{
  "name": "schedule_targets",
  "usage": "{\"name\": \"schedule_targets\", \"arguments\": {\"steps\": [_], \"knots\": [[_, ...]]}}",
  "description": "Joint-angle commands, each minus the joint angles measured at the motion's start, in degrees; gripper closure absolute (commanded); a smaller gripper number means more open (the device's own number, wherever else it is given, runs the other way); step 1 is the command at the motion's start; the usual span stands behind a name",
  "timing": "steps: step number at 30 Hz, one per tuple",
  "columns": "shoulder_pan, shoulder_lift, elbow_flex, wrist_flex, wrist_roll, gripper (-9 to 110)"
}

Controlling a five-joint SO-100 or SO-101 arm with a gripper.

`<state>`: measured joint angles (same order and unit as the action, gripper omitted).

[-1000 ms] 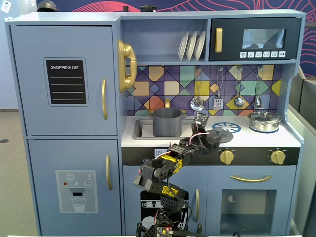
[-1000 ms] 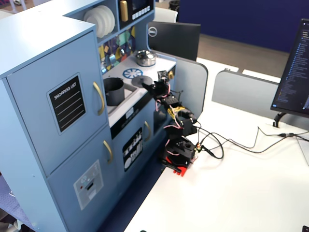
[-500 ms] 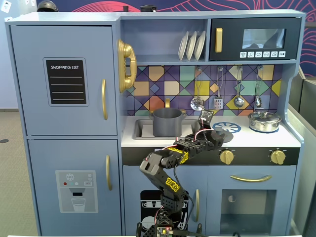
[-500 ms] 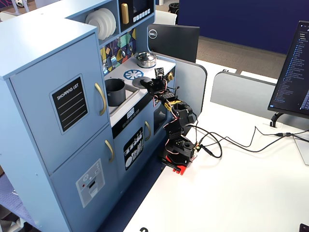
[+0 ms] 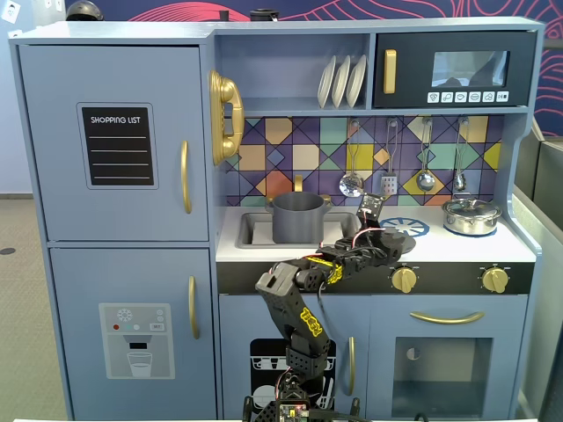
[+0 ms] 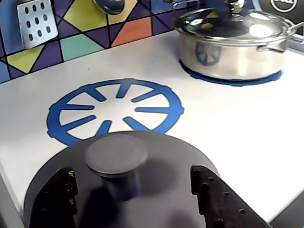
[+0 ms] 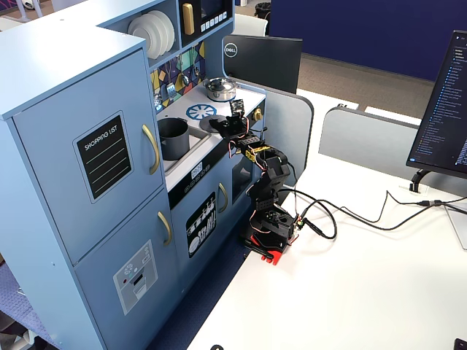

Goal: Pick up the lid from the counter and put it on the gray recipient

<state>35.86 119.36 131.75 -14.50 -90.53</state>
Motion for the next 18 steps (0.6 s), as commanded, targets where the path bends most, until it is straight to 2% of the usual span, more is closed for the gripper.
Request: {"name": "schedule_targets", "arguments": {"steps": [1, 18], "knots": [[-0.97, -0.70, -4.92, -2.55, -0.79, 80], [-1.32, -9.49, -10.90, -5.10, -1.23, 82]]}}
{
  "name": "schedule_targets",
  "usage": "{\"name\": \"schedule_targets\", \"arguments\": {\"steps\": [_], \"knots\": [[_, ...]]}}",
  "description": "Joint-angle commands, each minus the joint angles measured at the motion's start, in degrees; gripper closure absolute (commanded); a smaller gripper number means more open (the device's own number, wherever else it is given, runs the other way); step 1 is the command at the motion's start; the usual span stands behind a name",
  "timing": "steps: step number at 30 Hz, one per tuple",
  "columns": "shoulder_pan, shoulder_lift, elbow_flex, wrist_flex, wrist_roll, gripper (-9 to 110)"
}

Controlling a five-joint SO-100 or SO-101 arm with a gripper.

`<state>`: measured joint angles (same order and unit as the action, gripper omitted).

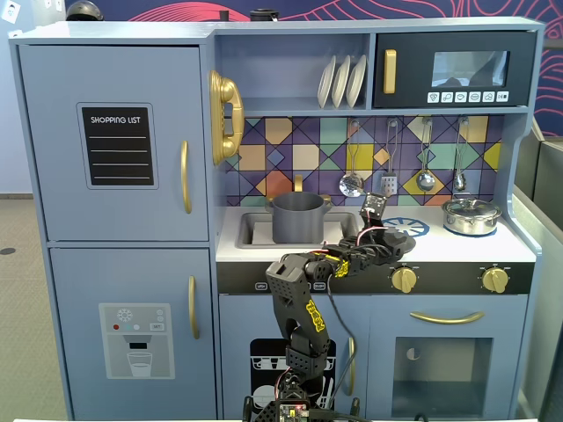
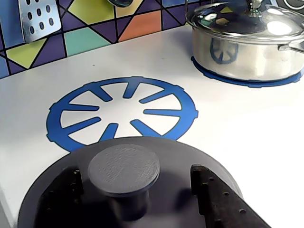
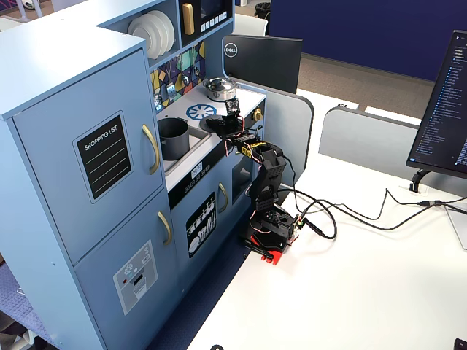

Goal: Pick up the lid from the counter and put it on the gray recipient

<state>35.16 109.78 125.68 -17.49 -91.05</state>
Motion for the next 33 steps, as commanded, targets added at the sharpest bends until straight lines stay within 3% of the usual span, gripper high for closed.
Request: {"name": "schedule_targets", "arguments": {"steps": [1, 6, 11, 22, 33], "knots": [[-0.62, -0.44, -5.27, -2.11, -0.70, 82], [-0.97, -2.29, -6.24, -2.11, -1.05, 87], [-1.93, -3.43, -6.15, -2.11, -2.72, 101], [-4.04, 0.26, -11.16, -0.70, -2.37, 101], [-10.99, 10.90, -24.26, 14.77, -1.58, 101]]}}
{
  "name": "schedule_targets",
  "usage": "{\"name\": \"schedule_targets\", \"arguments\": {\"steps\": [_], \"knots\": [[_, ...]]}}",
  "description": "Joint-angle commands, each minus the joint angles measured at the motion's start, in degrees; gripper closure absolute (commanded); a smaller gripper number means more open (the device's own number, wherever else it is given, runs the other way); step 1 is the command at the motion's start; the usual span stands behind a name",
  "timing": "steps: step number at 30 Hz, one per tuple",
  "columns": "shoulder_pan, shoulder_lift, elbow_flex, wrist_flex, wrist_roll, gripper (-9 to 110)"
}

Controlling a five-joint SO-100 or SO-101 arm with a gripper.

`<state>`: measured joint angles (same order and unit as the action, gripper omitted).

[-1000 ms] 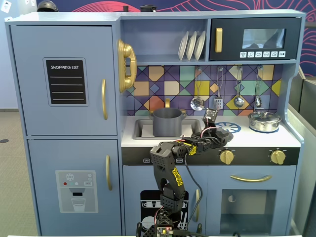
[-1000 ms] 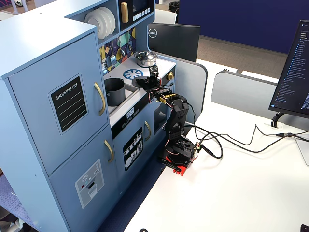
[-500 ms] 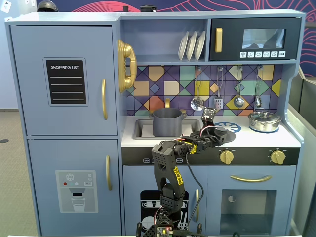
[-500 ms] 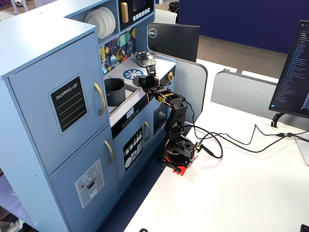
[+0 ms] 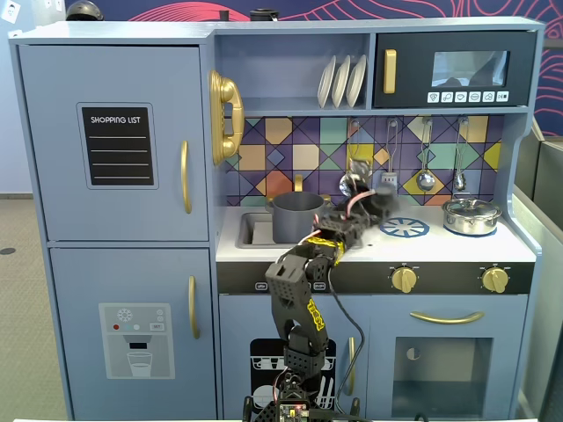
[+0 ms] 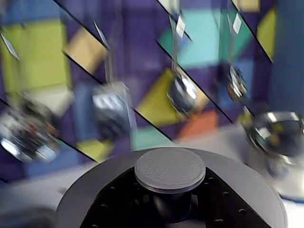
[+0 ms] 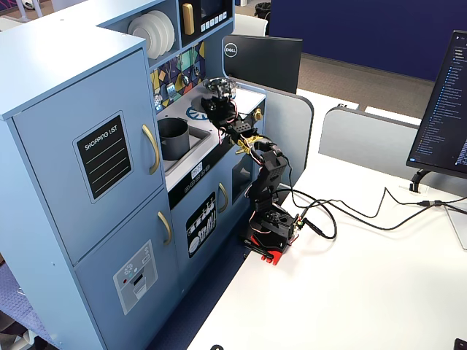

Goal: Pick up the lid from the counter and put it on the gray recipient

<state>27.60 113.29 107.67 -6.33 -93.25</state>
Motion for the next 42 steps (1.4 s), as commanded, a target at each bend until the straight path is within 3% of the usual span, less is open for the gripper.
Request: {"name": "schedule_targets", "arguments": {"steps": [1, 7, 20, 42], "knots": [[-4.75, 8.61, -6.59, 5.10, 1.05, 101], [-11.95, 13.45, -6.50, 10.37, 2.20, 102], [-21.27, 13.01, -2.46, 9.49, 0.35, 102], [-25.58, 9.84, 2.46, 5.19, 0.35, 102]]}}
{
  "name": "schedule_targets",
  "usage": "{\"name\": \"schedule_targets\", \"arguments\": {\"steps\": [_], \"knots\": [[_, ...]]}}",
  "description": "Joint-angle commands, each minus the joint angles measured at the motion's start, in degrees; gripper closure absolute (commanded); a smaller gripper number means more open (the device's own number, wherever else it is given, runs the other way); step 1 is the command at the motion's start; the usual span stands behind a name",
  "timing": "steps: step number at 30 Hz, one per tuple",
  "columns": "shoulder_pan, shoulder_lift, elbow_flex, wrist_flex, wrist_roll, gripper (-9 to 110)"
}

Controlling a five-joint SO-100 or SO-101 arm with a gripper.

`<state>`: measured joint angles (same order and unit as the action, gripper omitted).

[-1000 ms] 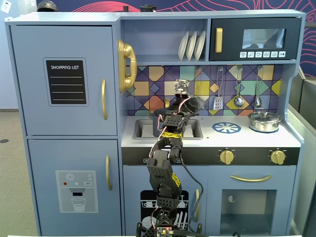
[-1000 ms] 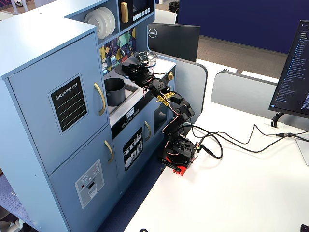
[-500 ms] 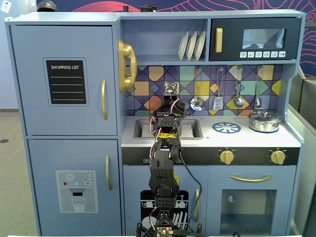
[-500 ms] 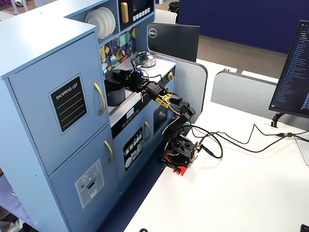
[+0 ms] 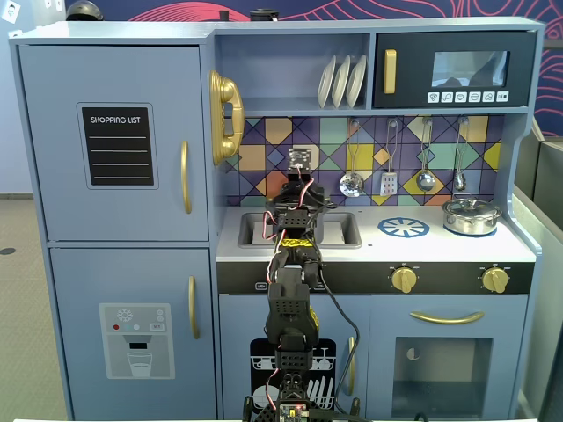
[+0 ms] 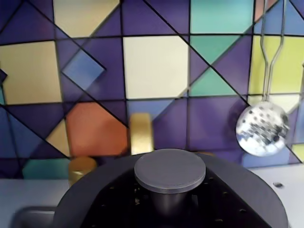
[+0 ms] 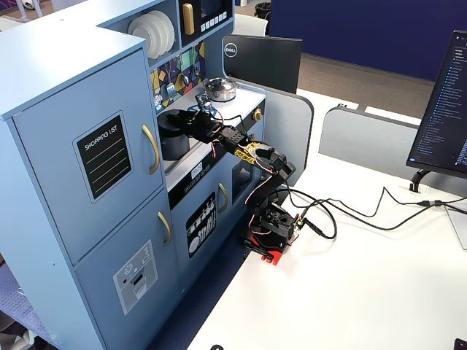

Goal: Pick up the lid from the counter and put it on the gray recipient

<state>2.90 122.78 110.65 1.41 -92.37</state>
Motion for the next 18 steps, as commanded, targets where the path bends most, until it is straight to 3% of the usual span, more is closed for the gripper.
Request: {"name": "schedule_targets", "arguments": {"steps": [1, 18], "knots": [[-1.05, 0.18, -0.26, -2.72, -0.53, 102], [-2.11, -0.70, 3.16, -5.19, -1.05, 102]]}}
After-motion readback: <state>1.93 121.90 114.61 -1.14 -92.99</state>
